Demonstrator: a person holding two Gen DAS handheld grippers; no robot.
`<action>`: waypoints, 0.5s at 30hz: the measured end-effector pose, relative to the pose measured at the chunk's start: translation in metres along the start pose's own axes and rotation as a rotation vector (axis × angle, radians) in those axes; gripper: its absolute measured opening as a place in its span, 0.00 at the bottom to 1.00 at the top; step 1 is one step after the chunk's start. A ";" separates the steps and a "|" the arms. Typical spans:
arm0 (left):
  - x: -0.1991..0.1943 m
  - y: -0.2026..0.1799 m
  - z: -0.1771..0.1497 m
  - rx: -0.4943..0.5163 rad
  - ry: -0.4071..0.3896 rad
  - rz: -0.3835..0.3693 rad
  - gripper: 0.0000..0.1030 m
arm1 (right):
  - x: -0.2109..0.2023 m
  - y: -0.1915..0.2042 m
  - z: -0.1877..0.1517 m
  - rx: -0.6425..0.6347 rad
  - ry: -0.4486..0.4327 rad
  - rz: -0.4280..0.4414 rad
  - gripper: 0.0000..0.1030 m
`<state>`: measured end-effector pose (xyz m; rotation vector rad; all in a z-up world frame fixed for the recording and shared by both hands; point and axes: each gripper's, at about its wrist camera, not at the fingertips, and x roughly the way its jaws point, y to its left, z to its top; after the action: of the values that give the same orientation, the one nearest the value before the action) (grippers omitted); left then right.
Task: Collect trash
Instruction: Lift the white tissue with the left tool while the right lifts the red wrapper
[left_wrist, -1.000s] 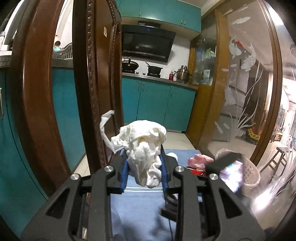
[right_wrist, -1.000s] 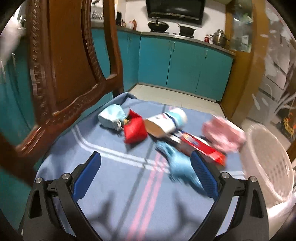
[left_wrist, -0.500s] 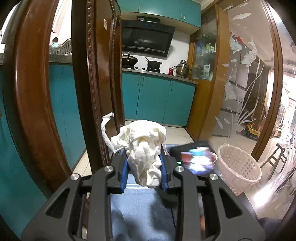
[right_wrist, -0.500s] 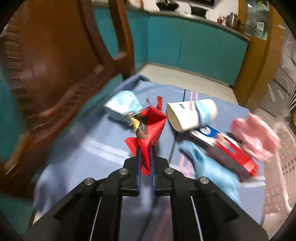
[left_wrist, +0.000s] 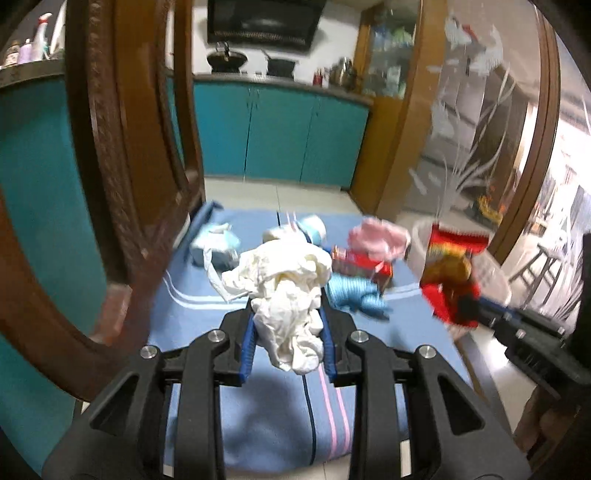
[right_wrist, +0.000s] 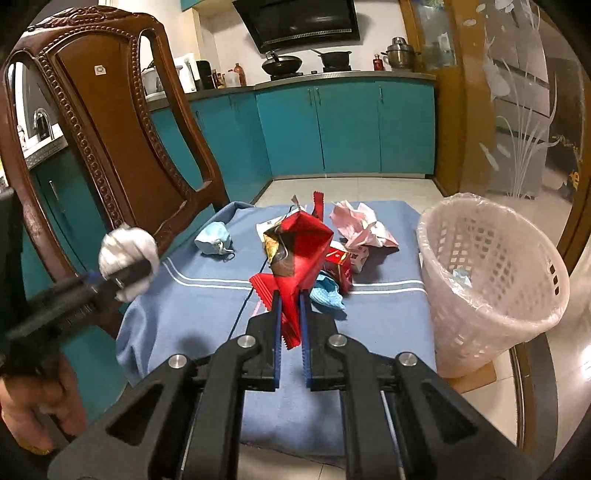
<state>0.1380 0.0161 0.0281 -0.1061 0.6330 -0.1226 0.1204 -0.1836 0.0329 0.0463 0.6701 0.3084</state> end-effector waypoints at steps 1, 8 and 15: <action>0.005 -0.005 -0.003 0.009 0.015 0.006 0.29 | 0.003 0.001 0.000 -0.007 0.001 -0.004 0.09; 0.017 -0.020 -0.010 0.034 0.036 0.018 0.30 | 0.000 0.014 -0.005 -0.044 0.008 0.024 0.09; 0.020 -0.011 -0.008 0.025 0.047 0.030 0.30 | -0.002 0.014 -0.002 -0.042 0.003 0.026 0.09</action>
<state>0.1483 0.0015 0.0113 -0.0700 0.6797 -0.1036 0.1138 -0.1714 0.0342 0.0144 0.6660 0.3473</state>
